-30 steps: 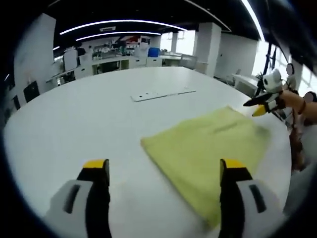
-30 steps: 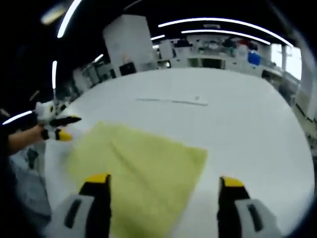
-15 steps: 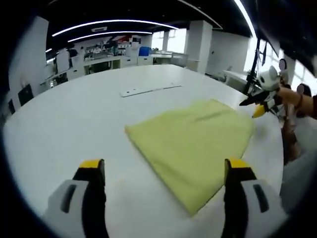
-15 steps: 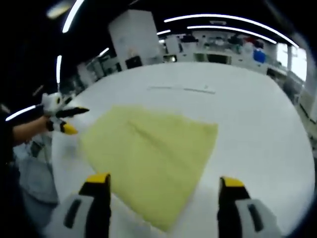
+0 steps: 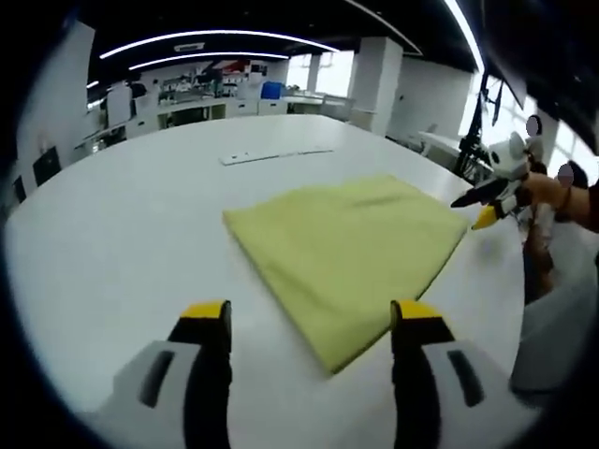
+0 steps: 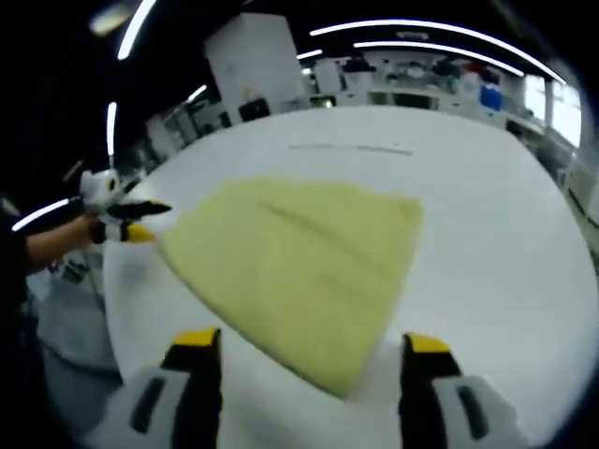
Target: Fold the garment on the visible template until the final outline fits inside the template.
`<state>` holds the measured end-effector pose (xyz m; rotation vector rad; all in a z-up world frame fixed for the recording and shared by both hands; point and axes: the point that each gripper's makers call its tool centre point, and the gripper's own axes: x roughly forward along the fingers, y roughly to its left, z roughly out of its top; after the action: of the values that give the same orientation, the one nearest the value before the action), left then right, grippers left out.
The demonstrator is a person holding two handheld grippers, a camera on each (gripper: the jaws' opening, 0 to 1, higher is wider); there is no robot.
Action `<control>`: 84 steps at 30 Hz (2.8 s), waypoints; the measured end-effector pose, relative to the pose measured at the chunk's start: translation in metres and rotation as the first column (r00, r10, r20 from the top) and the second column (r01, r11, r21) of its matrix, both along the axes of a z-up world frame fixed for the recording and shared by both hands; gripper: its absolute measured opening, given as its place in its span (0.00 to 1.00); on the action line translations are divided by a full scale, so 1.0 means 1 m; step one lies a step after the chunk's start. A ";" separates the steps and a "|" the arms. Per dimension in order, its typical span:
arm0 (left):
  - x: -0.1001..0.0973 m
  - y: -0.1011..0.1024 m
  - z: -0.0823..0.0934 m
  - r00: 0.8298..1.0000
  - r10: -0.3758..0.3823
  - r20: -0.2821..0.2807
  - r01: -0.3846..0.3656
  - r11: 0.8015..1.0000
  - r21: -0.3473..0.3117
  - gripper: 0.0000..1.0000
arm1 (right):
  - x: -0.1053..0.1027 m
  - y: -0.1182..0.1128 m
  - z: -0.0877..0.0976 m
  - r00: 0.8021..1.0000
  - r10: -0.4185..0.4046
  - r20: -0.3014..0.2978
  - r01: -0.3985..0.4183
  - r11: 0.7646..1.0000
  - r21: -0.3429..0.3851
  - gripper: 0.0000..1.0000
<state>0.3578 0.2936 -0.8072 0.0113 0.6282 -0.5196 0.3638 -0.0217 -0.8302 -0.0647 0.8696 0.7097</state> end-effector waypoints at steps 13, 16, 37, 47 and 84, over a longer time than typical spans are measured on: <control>-0.021 -0.010 -0.024 0.997 0.005 -0.078 -0.007 1.000 -0.016 0.29 | -0.006 -0.014 -0.004 0.998 -0.063 0.016 0.063 0.998 0.015 0.34; -0.022 -0.011 -0.026 0.996 0.013 -0.087 -0.016 0.999 -0.039 0.22 | -0.009 -0.018 -0.006 0.997 -0.078 0.019 0.078 0.997 0.011 0.26; -0.036 -0.011 -0.031 0.994 0.002 -0.108 -0.004 1.000 -0.016 0.02 | -0.019 -0.034 -0.013 0.998 -0.044 0.038 0.046 0.997 -0.056 0.00; -0.054 -0.015 -0.033 0.991 0.009 -0.135 -0.012 1.000 -0.021 0.02 | -0.031 -0.038 -0.012 0.998 -0.039 0.045 0.043 0.996 -0.073 0.00; -0.081 -0.022 -0.019 0.996 0.020 -0.087 -0.017 0.999 0.037 0.31 | -0.055 -0.046 -0.007 0.996 -0.063 0.068 0.070 0.991 -0.117 0.32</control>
<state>0.2763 0.2717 -0.8267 0.0175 0.7227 -0.4928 0.3088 -0.0672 -0.8375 -0.1637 0.8479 0.5900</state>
